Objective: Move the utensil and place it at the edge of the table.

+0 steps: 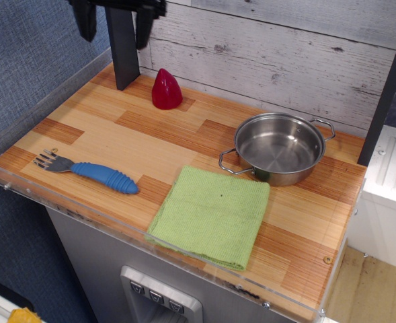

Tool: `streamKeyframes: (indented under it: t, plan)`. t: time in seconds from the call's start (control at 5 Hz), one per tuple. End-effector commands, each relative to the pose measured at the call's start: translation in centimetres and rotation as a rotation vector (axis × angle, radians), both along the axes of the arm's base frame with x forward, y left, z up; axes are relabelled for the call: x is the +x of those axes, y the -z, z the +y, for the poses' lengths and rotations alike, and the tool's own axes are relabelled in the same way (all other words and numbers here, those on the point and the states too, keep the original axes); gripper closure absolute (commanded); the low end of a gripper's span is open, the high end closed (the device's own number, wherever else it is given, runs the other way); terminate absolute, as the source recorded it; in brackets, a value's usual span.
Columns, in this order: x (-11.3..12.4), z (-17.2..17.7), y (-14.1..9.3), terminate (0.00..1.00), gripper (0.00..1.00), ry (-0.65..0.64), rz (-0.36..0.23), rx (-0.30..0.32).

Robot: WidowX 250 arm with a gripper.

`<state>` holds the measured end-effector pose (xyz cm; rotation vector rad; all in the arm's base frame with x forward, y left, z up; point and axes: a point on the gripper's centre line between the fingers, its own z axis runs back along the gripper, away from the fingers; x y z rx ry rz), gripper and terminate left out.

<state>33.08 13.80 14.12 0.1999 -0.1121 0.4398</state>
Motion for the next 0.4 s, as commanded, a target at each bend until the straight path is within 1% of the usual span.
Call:
streamKeyframes:
  t: [0.0, 0.2]
  plan:
    - [-0.32, -0.12, -1.92, 0.0, 0.0, -0.011, -0.076, 0.024]
    - [-0.32, -0.12, -1.92, 1.0, 0.0, -0.011, -0.076, 0.024]
